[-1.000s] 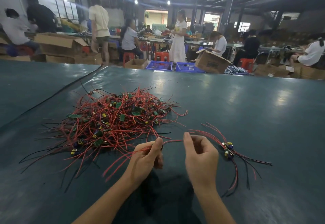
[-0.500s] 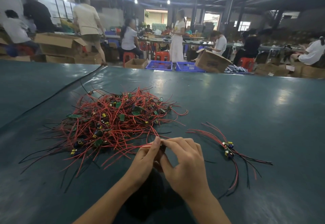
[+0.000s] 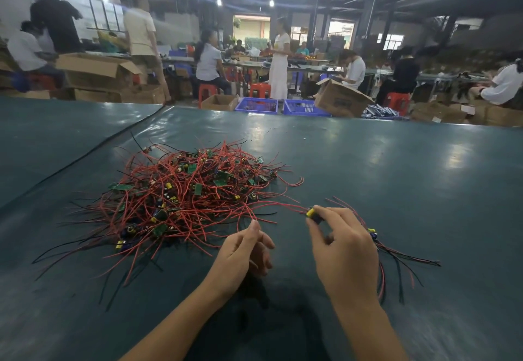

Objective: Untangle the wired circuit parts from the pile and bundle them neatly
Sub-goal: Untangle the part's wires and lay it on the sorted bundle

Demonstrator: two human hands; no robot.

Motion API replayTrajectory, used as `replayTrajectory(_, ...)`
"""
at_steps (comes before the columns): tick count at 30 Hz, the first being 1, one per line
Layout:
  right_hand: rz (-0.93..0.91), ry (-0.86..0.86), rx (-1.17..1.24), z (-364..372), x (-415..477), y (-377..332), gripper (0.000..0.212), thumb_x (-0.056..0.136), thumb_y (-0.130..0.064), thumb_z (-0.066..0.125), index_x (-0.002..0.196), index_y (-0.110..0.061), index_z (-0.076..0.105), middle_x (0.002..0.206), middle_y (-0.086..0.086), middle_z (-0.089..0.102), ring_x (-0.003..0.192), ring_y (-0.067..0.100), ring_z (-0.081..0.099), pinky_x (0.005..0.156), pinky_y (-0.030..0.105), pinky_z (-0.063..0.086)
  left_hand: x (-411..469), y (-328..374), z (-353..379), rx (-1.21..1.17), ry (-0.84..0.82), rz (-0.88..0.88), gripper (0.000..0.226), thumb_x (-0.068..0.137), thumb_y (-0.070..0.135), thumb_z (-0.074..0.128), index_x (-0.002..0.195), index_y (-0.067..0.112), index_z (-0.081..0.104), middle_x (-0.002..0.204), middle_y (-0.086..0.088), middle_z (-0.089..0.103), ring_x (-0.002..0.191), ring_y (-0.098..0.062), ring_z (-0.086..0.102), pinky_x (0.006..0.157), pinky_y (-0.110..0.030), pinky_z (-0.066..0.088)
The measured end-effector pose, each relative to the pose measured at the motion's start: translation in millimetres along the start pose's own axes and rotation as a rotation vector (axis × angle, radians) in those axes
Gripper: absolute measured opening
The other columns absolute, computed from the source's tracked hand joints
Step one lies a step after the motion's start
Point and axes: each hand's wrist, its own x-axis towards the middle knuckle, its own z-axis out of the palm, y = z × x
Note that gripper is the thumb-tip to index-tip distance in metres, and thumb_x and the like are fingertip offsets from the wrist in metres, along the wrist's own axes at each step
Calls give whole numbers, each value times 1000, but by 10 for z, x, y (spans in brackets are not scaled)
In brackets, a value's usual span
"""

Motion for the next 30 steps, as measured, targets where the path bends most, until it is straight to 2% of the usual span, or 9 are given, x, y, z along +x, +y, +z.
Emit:
replayTrajectory(2, 54, 47, -81, -20, 20, 35, 14, 79, -19, 81, 91, -16, 76, 85, -4, 69, 63, 20, 57, 52, 26, 42, 0, -4, -4, -17, 10, -4, 57, 91, 52, 34, 81, 4, 62, 63, -12, 62, 55, -23, 56, 53, -28, 46)
replayTrajectory(5, 100, 105, -159, -34, 83, 111, 12, 78, -23, 81, 88, -17, 77, 81, -1, 70, 76, 30, 57, 64, 38, 49, 1, -3, 7, -32, 25, -9, 58, 91, 52, 33, 80, 3, 62, 62, -13, 61, 54, -23, 56, 51, -27, 44)
replayTrajectory(10, 331, -78, -283, 6, 166, 374, 17, 88, -29, 69, 98, -16, 75, 96, 5, 69, 91, 33, 54, 76, 37, 40, -5, -13, 3, 21, 83, 39, 57, 91, 51, 36, 75, 3, 62, 60, -11, 62, 55, -22, 56, 53, -28, 44)
replayTrajectory(14, 420, -257, -504, 12, 140, 483, 30, 93, -40, 59, 114, -21, 70, 110, 3, 65, 102, 29, 52, 83, 36, 36, 16, -39, -156, 407, 244, 346, 49, 101, 45, 42, 71, 11, 63, 65, -3, 61, 60, -12, 56, 59, -29, 46)
replayTrajectory(16, 390, -242, -441, 45, 113, 445, 30, 92, -37, 62, 115, -20, 70, 110, 4, 66, 102, 30, 53, 84, 37, 37, 52, -36, -277, 693, 336, 518, 41, 96, 40, 45, 73, 11, 63, 73, 4, 60, 69, -12, 55, 65, -29, 45)
replayTrajectory(19, 296, -198, -258, 121, 46, 295, 25, 88, -28, 67, 110, -15, 73, 105, 6, 68, 98, 33, 55, 84, 40, 40, 110, 4, -430, 1000, 468, 676, 28, 90, 31, 51, 85, 10, 70, 98, -1, 66, 94, -18, 58, 84, -29, 45)
replayTrajectory(22, 218, -268, -152, 191, -36, 181, 26, 89, -27, 67, 111, -13, 73, 107, 5, 69, 100, 30, 57, 88, 40, 44, 144, 16, -571, 1206, 553, 564, 26, 86, 28, 57, 103, 14, 71, 125, -7, 61, 117, -26, 53, 100, -40, 38)
replayTrajectory(25, 192, -355, -133, 221, -92, 152, 29, 93, -31, 61, 117, -16, 70, 112, -1, 66, 106, 23, 54, 91, 36, 42, 141, -14, -703, 1287, 534, 277, 43, 83, 19, 66, 126, 15, 62, 141, -9, 51, 129, -29, 45, 109, -45, 30)
replayTrajectory(30, 194, -393, -113, 208, -123, 152, 33, 96, -35, 56, 122, -20, 67, 117, -5, 64, 110, 17, 52, 95, 31, 42, 135, 40, -843, 1289, 579, 15, 66, 81, 20, 64, 143, 19, 40, 145, -8, 39, 123, -31, 48, 103, -50, 34)
